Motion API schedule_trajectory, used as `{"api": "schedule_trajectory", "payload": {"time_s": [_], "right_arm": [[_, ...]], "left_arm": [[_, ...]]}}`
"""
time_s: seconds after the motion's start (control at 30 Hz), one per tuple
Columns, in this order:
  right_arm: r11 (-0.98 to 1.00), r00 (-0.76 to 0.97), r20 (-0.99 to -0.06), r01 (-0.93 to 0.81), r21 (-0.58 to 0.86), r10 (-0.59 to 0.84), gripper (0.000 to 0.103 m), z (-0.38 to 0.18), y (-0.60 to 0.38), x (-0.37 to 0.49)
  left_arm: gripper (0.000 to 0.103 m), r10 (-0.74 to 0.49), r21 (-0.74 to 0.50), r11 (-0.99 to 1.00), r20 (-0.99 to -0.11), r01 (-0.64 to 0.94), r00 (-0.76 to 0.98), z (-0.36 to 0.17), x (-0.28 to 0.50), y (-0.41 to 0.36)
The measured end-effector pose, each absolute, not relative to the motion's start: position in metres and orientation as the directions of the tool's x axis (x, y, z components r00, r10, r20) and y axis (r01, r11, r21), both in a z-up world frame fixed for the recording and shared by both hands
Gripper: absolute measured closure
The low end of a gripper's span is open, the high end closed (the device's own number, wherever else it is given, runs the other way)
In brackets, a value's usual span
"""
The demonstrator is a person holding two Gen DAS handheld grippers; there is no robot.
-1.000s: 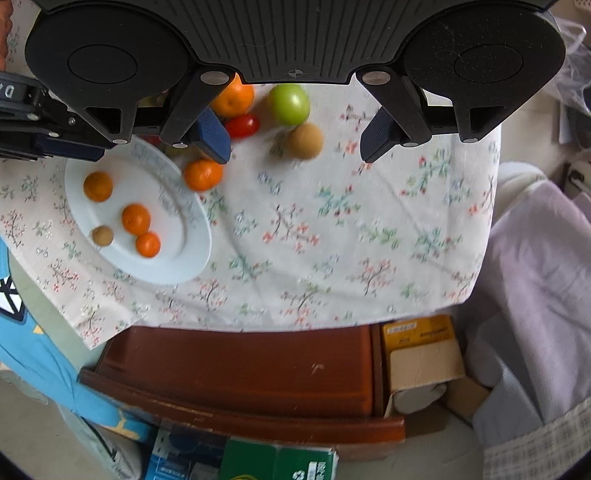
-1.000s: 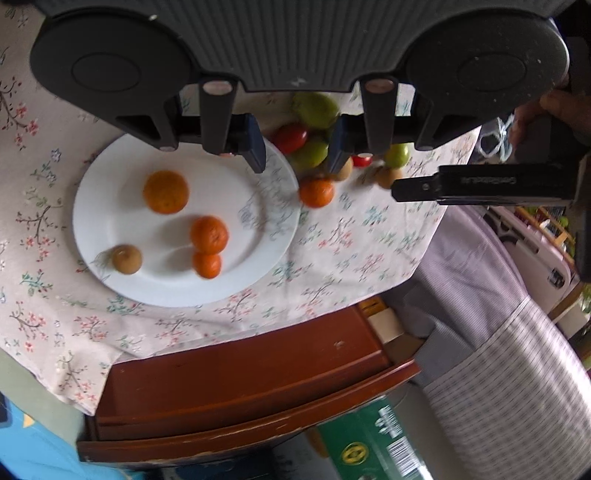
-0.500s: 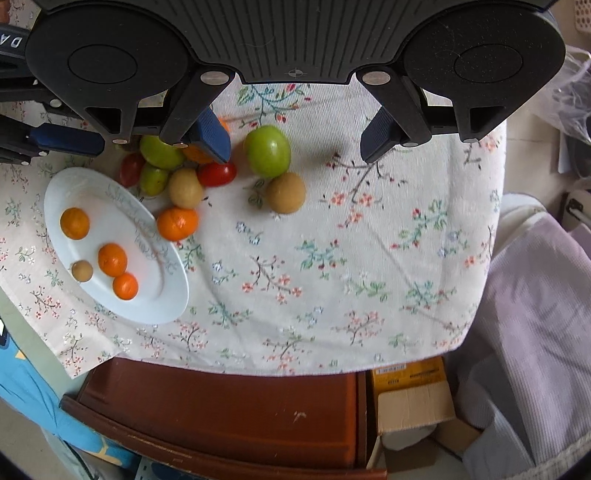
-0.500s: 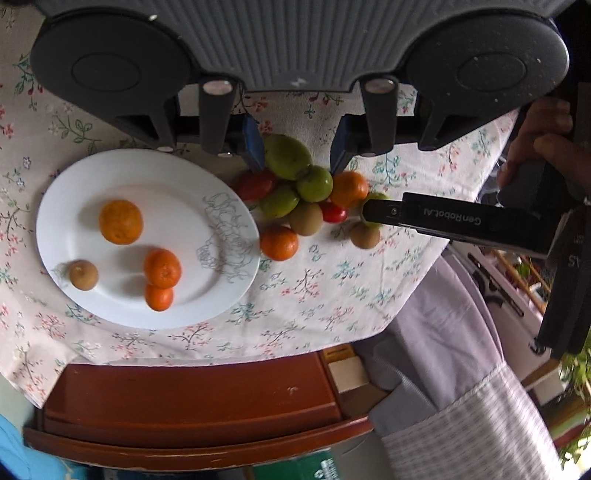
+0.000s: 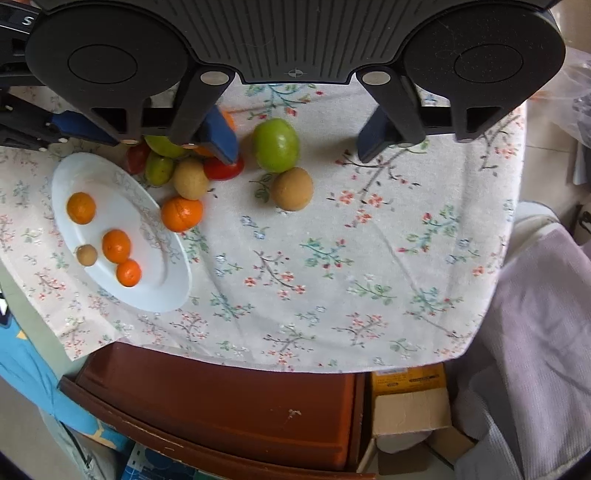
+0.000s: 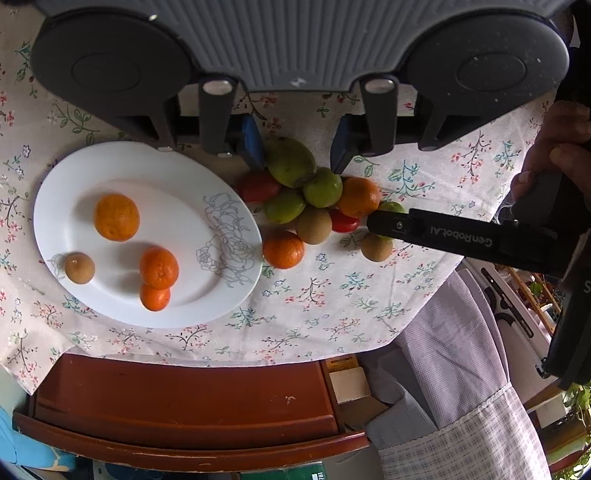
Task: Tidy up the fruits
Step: 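Move both tools back toward the remaining fruit, then close the left tool on a green lime while the right tool grasps a green pear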
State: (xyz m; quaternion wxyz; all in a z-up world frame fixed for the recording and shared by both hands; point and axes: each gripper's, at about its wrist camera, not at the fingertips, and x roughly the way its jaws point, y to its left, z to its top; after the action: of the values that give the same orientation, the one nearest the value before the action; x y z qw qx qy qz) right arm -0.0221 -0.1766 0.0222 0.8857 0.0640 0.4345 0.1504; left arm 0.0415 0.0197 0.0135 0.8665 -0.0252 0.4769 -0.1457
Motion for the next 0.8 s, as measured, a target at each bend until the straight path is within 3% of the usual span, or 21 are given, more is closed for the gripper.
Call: {"api": "schedule_trajectory", "payload": {"time_s": [0.27, 0.33, 0.4, 0.63, 0.7, 0.8], "right_arm": [[0.947, 0.556, -0.766, -0.191, 0.258, 0.321, 0.065, 0.014, -0.176, -0.019], [0.948, 0.560, -0.766, -0.189, 0.255, 0.318, 0.070, 0.014, -0.175, -0.019], [0.947, 0.558, -0.764, -0.185, 0.265, 0.323, 0.070, 0.015, -0.177, -0.018], [0.944, 0.558, -0.762, -0.182, 0.274, 0.328, 0.070, 0.017, -0.177, -0.018], [0.944, 0.560, -0.760, -0.185, 0.273, 0.330, 0.071, 0.018, -0.177, -0.019], [0.943, 0.565, -0.755, -0.184, 0.278, 0.333, 0.071, 0.019, -0.177, -0.018]], "left_arm": [[0.043, -0.266, -0.169, 0.959, -0.816, 0.228, 0.513, 0.011, 0.040, 0.016], [0.048, -0.263, -0.155, 0.958, -0.812, 0.242, 0.521, 0.011, 0.040, 0.012], [0.063, -0.279, -0.163, 0.952, -0.811, 0.259, 0.515, 0.011, 0.039, 0.011], [0.066, -0.287, -0.170, 0.949, -0.809, 0.264, 0.513, 0.011, 0.037, 0.008], [0.075, -0.294, -0.177, 0.948, -0.806, 0.266, 0.513, 0.011, 0.036, 0.008], [0.077, -0.299, -0.179, 0.946, -0.800, 0.270, 0.520, 0.012, 0.031, 0.006]]}}
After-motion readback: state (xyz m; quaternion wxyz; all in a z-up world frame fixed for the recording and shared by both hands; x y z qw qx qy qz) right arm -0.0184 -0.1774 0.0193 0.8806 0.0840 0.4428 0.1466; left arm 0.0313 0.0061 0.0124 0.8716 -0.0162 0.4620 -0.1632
